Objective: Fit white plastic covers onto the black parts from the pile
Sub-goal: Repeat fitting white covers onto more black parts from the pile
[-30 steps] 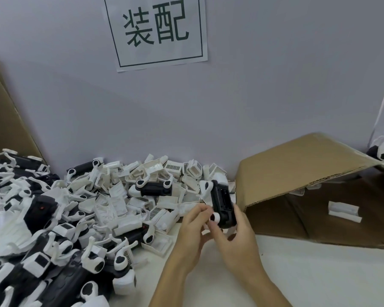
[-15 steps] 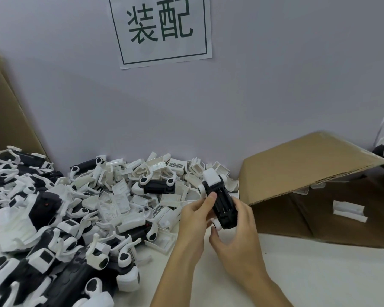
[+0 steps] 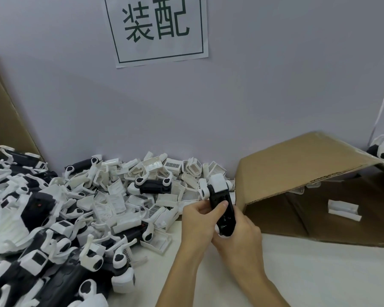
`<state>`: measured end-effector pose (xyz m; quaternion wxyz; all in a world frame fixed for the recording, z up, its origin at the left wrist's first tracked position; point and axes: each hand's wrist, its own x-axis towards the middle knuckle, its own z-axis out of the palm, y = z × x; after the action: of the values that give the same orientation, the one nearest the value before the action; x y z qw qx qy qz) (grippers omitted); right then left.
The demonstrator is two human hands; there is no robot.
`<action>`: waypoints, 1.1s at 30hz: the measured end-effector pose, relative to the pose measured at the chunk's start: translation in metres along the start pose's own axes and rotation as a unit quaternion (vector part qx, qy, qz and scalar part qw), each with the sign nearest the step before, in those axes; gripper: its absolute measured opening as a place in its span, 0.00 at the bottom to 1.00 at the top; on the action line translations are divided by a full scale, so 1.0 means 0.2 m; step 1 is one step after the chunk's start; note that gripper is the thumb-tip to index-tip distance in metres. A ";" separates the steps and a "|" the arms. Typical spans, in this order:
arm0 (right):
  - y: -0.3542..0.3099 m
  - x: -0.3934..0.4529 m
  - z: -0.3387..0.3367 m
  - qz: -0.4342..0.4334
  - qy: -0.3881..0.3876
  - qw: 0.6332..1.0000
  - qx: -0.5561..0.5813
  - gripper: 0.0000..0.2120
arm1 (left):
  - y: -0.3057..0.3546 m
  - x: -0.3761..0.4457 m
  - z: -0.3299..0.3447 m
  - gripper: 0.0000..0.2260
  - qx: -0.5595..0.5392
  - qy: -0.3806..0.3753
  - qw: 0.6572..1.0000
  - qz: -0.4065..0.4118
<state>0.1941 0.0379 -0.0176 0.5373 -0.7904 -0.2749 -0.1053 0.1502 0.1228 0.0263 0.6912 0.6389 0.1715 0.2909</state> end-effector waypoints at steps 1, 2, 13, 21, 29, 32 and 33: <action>-0.01 0.00 0.00 -0.001 0.002 1.000 0.004 0.24 | 0.00 0.00 0.00 0.03 0.001 0.001 1.000 0.001; -0.01 0.00 0.00 -0.003 0.004 1.000 0.006 0.24 | 0.01 0.00 -0.01 0.02 0.003 0.001 1.000 0.003; -0.02 0.00 -0.01 -0.015 0.016 1.000 0.004 0.20 | 0.03 0.00 0.00 0.03 0.039 0.009 0.999 0.006; -0.03 -0.01 0.01 -0.033 -0.043 0.993 0.107 0.29 | 0.08 0.02 -0.09 0.08 0.076 -0.019 0.995 0.062; 0.02 0.02 -0.01 0.077 -0.028 0.966 0.245 0.36 | -0.01 0.03 -0.21 0.10 0.381 -0.062 0.912 0.138; 0.02 0.04 0.00 0.100 -0.034 0.967 0.233 0.40 | -0.02 0.03 -0.18 0.08 0.469 -0.073 0.863 0.171; 0.03 0.04 0.00 0.106 -0.034 0.968 0.225 0.39 | -0.02 0.03 -0.17 0.07 0.484 -0.074 0.854 0.176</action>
<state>0.2040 0.0394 -0.0184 0.7000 -0.6766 -0.2243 0.0432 0.1343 0.1537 0.0196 0.2424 0.9319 0.1233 0.2401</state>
